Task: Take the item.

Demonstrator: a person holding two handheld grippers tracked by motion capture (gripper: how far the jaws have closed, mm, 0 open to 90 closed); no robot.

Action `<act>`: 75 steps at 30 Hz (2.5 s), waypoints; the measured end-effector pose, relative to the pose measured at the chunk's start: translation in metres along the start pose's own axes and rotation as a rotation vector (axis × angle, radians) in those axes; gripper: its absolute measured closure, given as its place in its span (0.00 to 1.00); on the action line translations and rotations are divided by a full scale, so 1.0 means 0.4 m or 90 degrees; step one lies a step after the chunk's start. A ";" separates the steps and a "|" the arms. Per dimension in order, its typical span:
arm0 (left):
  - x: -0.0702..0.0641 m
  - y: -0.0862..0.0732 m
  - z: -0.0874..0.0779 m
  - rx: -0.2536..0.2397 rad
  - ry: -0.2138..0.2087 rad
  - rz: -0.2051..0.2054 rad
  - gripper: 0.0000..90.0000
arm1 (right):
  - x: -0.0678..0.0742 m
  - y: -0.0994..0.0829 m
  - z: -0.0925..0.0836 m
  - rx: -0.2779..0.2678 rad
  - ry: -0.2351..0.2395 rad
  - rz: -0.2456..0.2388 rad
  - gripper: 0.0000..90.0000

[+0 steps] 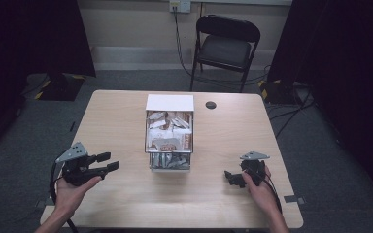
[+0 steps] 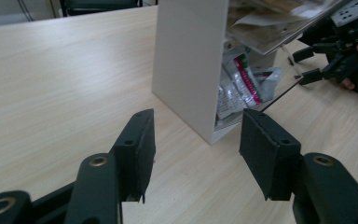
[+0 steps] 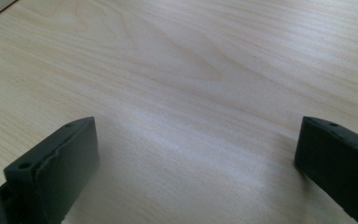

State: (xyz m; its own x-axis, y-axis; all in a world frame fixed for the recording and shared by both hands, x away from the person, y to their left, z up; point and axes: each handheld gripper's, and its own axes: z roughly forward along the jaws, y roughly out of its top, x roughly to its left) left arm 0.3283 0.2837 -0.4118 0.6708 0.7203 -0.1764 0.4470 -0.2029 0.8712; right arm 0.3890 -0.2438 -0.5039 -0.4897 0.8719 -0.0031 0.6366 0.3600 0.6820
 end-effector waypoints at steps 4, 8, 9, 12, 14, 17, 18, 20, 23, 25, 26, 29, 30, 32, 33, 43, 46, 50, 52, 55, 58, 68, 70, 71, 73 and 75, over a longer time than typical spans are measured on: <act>-0.019 0.032 -0.006 -0.016 -0.019 0.015 0.51 | 0.000 0.000 0.000 0.000 0.000 0.000 0.00; -0.034 0.067 -0.012 -0.031 -0.032 0.034 0.51 | 0.000 0.000 0.000 0.000 0.000 0.000 0.00; -0.036 0.074 -0.013 -0.034 -0.036 0.038 0.52 | 0.000 0.000 0.000 0.000 0.000 0.000 0.00; -0.044 0.094 -0.016 -0.042 -0.048 0.042 0.53 | 0.000 0.000 0.000 0.000 0.000 0.000 0.00; -0.049 0.107 -0.018 -0.050 -0.052 0.043 0.53 | 0.000 0.000 0.000 0.000 0.000 0.000 0.00; -0.055 0.127 -0.022 -0.061 -0.060 0.043 0.53 | 0.000 0.000 0.000 0.000 0.000 0.000 0.00; -0.057 0.134 -0.022 -0.064 -0.066 0.042 0.53 | 0.000 0.000 0.000 0.000 0.000 0.000 0.00; -0.061 0.147 -0.018 -0.059 -0.075 0.048 0.53 | 0.000 0.000 0.000 0.000 0.000 0.000 0.00; -0.074 0.161 -0.013 -0.066 -0.078 0.057 0.53 | 0.000 0.000 0.000 0.000 0.000 -0.001 0.00; -0.090 0.167 -0.013 -0.080 -0.063 0.049 0.52 | 0.000 0.000 0.000 0.000 0.000 -0.001 0.00; -0.098 0.172 -0.012 -0.079 -0.071 0.051 0.51 | 0.000 0.000 0.000 0.000 0.000 0.000 0.00; -0.119 0.189 -0.006 -0.080 -0.079 0.073 0.51 | 0.000 0.000 0.000 0.000 0.000 -0.001 0.00; -0.124 0.196 -0.002 -0.079 -0.080 0.080 0.52 | 0.000 0.000 0.000 0.000 0.000 0.000 0.00; -0.128 0.210 0.007 -0.079 -0.097 0.077 0.58 | 0.000 0.000 0.000 0.000 0.000 0.000 0.00; -0.130 0.217 0.011 -0.082 -0.101 0.069 0.60 | 0.000 0.000 0.000 0.000 0.000 0.000 0.00; -0.168 0.272 0.062 -0.086 -0.134 0.086 0.61 | 0.000 0.000 0.000 0.000 0.000 0.000 0.00; -0.170 0.285 0.082 -0.081 -0.141 0.092 0.61 | 0.000 0.000 0.000 0.000 0.000 0.000 0.00; -0.169 0.301 0.111 -0.073 -0.156 0.100 0.59 | 0.000 0.000 0.000 0.000 0.000 -0.001 0.00; -0.170 0.307 0.126 -0.068 -0.158 0.107 0.60 | 0.000 0.000 0.000 0.000 0.001 -0.001 0.00; -0.170 0.311 0.145 -0.055 -0.167 0.106 0.60 | 0.000 0.000 0.000 0.000 0.001 -0.001 0.00; -0.173 0.312 0.157 -0.048 -0.169 0.111 0.61 | 0.000 0.000 0.000 0.000 0.001 -0.001 0.00; -0.177 0.310 0.170 -0.032 -0.177 0.131 0.69 | 0.000 0.000 0.000 0.000 0.001 -0.001 0.00; -0.178 0.309 0.173 -0.027 -0.184 0.131 0.71 | 0.000 0.000 0.000 0.000 0.001 -0.001 0.00; -0.180 0.309 0.175 -0.026 -0.186 0.132 0.72 | 0.000 0.000 0.000 0.000 0.001 -0.001 0.00; -0.184 0.310 0.178 -0.020 -0.195 0.135 0.74 | 0.000 0.000 0.000 0.000 0.001 -0.001 0.00; -0.189 0.310 0.182 -0.014 -0.194 0.144 0.77 | 0.000 0.000 0.000 0.000 0.001 -0.001 0.00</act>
State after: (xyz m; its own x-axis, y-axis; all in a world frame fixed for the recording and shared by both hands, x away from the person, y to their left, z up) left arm 0.3759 0.1557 -0.3239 0.8975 0.4286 -0.1042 0.2575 -0.3171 0.9128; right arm 0.3892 -0.2439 -0.5039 -0.4918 0.8707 -0.0034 0.6353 0.3615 0.6824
